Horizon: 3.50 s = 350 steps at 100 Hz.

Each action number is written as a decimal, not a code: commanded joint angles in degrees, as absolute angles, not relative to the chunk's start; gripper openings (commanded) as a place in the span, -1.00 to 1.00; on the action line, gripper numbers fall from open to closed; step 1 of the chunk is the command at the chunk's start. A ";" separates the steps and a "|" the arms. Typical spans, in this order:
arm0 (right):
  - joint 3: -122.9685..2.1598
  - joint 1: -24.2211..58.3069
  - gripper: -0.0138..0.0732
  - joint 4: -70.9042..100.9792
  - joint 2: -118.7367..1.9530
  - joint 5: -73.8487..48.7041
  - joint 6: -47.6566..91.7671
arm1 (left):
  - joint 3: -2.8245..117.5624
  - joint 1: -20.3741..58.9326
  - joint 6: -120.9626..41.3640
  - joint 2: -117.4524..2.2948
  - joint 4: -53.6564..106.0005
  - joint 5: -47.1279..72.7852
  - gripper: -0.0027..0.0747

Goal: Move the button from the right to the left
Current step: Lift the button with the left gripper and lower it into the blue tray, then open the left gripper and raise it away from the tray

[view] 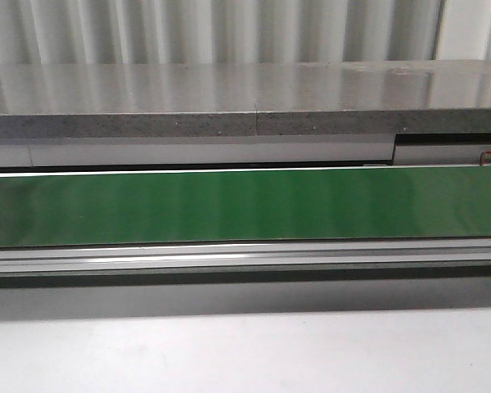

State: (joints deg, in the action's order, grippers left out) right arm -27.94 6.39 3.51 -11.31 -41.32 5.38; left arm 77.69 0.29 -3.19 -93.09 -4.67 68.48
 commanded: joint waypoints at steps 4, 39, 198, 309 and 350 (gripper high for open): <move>-29.19 6.46 -0.83 3.44 -11.90 -36.96 5.77 | 79.32 -4.10 -8.88 -90.43 -6.75 68.01 -0.98; -29.19 6.46 -0.83 3.44 -11.90 -36.96 5.77 | 79.32 -12.94 -9.22 -90.79 -14.45 65.30 -0.98; -29.19 6.46 -0.83 3.44 -11.90 -36.96 5.77 | 79.32 -15.64 -9.33 -105.45 -20.39 57.69 0.21; -29.19 6.46 -0.83 3.44 -11.90 -36.96 5.77 | 51.03 -2.63 -9.35 -62.47 4.71 30.01 -0.98; -29.19 6.46 -0.83 3.44 -11.90 -36.96 5.77 | 36.45 10.90 -9.35 -44.46 4.71 19.53 -0.98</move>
